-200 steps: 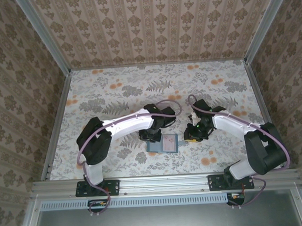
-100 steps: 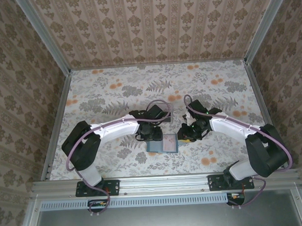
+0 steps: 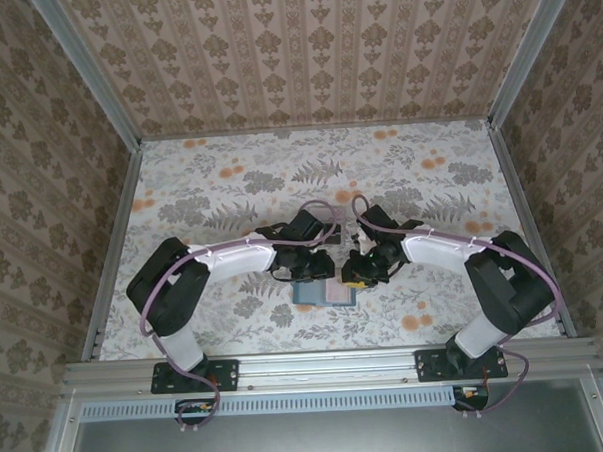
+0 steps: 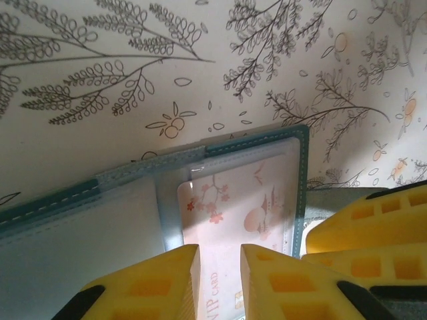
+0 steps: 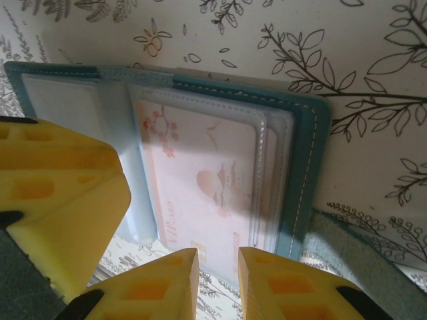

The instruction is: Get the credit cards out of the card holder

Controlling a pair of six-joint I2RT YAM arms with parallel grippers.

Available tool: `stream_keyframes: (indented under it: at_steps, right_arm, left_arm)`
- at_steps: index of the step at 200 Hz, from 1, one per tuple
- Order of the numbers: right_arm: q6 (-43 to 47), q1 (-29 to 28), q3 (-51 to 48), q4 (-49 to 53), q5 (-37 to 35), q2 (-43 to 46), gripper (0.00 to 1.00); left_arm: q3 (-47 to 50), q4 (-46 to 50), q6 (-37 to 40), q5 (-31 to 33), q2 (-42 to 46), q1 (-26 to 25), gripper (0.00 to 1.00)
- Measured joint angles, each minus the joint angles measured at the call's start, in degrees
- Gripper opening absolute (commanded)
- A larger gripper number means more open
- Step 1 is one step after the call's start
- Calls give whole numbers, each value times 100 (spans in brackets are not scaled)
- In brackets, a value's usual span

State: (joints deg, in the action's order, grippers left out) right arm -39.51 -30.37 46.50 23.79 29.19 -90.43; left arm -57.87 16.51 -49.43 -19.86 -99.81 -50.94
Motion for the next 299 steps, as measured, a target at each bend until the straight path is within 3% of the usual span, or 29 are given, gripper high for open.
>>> stream_keyframes:
  at_steps: [113,181,299]
  right_arm:
    - [9,-28,76,-127,2,-361,23]
    - [179,-57,177,35,-151,-382,28]
    - [286,-81,297,516,-498,-262,28]
  left_arm:
    - [74,-157,-31,-286,-219,9,24]
    - [-61,267,90,-66,-216,9,27]
    - [-92,704,122,192,33,26,33]
